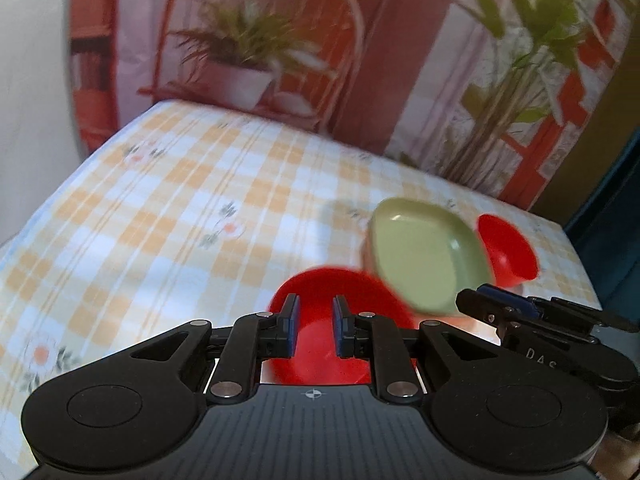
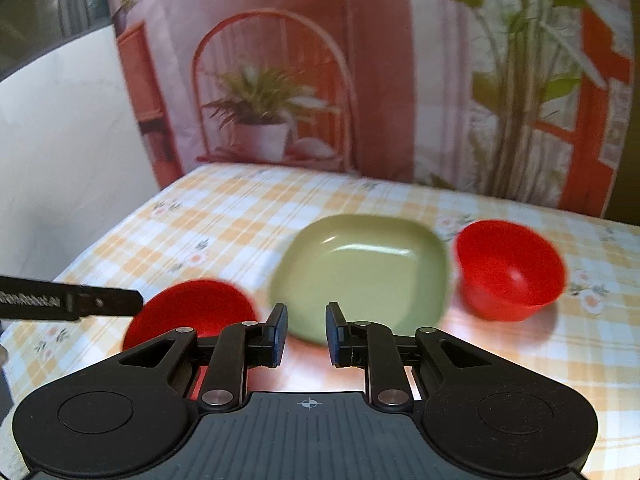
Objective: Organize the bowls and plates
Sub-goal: 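Carry the red bowl with both grippers over another red bowl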
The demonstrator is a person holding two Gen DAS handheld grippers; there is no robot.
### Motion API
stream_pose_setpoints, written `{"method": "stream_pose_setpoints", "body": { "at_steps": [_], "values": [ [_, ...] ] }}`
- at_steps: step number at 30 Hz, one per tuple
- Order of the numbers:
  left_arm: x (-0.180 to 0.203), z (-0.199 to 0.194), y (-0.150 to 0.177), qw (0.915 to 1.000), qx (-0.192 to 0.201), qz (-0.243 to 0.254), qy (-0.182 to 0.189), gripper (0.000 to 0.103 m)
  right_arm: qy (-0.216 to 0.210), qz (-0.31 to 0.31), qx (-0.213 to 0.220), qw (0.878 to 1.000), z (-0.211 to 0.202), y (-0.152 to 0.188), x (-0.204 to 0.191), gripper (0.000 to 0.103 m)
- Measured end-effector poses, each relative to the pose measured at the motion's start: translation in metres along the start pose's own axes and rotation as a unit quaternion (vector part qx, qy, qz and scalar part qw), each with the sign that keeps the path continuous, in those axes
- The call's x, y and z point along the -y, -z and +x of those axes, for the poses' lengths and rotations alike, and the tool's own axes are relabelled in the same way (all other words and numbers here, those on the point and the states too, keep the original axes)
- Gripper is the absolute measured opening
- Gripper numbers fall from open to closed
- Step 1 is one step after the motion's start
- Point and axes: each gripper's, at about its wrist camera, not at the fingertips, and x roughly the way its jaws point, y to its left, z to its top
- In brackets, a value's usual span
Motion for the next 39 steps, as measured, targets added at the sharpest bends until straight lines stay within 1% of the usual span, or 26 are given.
{"method": "stream_pose_setpoints", "body": {
  "at_steps": [4, 8, 12, 16, 18, 20, 21, 25, 28, 33, 35, 39],
  "values": [
    [0.024, 0.0, -0.022, 0.9991, 0.021, 0.026, 0.027, 0.018, 0.025, 0.026, 0.015, 0.999, -0.006, -0.002, 0.034, 0.02],
    [0.053, 0.003, -0.045, 0.996, 0.038, 0.048, 0.065, 0.018, 0.052, 0.049, 0.025, 0.997, -0.008, -0.003, 0.071, 0.02],
    [0.082, 0.019, -0.061, 0.9926, 0.049, 0.073, 0.084, 0.018, 0.076, 0.064, 0.033, 0.995, -0.004, -0.003, 0.105, 0.02],
    [0.108, 0.046, -0.07, 0.9913, 0.036, 0.092, 0.086, 0.018, 0.095, 0.087, 0.036, 0.991, 0.005, -0.002, 0.138, 0.021],
    [0.117, 0.059, -0.071, 0.9909, 0.025, 0.097, 0.091, 0.018, 0.103, 0.097, 0.036, 0.989, 0.009, 0.001, 0.15, 0.023],
    [0.125, 0.074, -0.071, 0.9902, 0.014, 0.102, 0.094, 0.018, 0.109, 0.104, 0.035, 0.988, 0.014, 0.003, 0.159, 0.027],
    [0.128, 0.079, -0.07, 0.9899, 0.01, 0.105, 0.095, 0.018, 0.111, 0.107, 0.034, 0.987, 0.017, 0.003, 0.163, 0.028],
    [0.137, 0.1, -0.066, 0.9888, -0.009, 0.114, 0.096, 0.018, 0.111, 0.118, 0.025, 0.986, 0.028, 0.009, 0.175, 0.029],
    [0.143, 0.113, -0.063, 0.9876, -0.022, 0.12, 0.099, 0.018, 0.098, 0.131, 0.021, 0.986, 0.034, 0.013, 0.181, 0.029],
    [0.152, 0.13, -0.06, 0.9851, -0.04, 0.131, 0.104, 0.018, 0.089, 0.138, 0.017, 0.986, 0.038, 0.018, 0.185, 0.025],
    [0.156, 0.135, -0.059, 0.9844, -0.042, 0.136, 0.104, 0.018, 0.086, 0.141, 0.018, 0.986, 0.038, 0.019, 0.187, 0.021],
    [0.168, 0.145, -0.057, 0.9815, -0.048, 0.15, 0.11, 0.018, 0.083, 0.143, 0.015, 0.986, 0.04, 0.021, 0.188, 0.017]
  ]
}}
